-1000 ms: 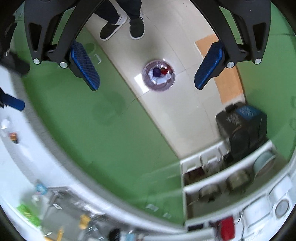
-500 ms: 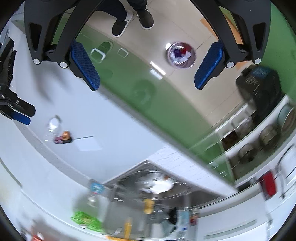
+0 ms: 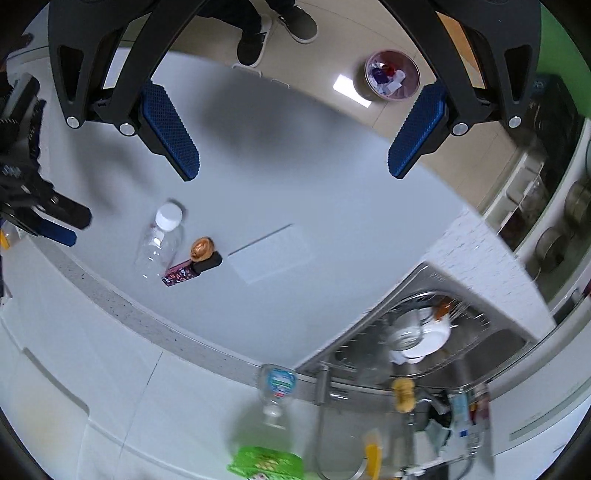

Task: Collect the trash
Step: 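Move both tools back over the counter, then grasp the white ribbed tray with the left tool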

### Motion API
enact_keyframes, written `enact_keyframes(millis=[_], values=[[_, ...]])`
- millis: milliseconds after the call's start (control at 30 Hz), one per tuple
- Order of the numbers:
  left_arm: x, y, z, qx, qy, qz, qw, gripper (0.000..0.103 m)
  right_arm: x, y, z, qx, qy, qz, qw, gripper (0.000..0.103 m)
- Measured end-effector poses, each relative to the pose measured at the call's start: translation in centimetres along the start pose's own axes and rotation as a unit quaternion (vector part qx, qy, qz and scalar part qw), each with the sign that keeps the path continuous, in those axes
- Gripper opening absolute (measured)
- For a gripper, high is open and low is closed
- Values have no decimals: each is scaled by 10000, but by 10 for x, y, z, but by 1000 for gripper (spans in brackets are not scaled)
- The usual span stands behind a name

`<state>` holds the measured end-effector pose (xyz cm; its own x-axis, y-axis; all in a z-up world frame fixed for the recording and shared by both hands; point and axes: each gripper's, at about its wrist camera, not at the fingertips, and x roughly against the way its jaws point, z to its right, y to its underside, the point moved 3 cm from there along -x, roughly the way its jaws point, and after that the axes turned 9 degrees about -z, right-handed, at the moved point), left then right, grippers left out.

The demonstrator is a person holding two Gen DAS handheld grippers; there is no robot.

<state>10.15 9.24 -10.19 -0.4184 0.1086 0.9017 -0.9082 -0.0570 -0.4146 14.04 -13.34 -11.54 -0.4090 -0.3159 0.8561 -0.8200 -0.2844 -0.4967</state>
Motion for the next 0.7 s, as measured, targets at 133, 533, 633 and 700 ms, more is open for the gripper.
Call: enact_keyframes(millis=[133, 533, 633, 700], values=[[-25, -23, 10, -209, 110, -164, 9996, 100, -7, -4, 11, -49, -29, -66, 10000, 97], [-99, -75, 35, -1417, 321, -633, 9874, 100, -21, -12, 40, -285, -48, -239, 9993, 97], [-113, -81, 36, -1868, 351, -781, 9787, 100, -25, -12, 44, -346, -53, -284, 9990, 97], [-120, -83, 36, -2046, 359, -855, 9745, 100, -27, -11, 46, -372, -56, -319, 9988, 97]])
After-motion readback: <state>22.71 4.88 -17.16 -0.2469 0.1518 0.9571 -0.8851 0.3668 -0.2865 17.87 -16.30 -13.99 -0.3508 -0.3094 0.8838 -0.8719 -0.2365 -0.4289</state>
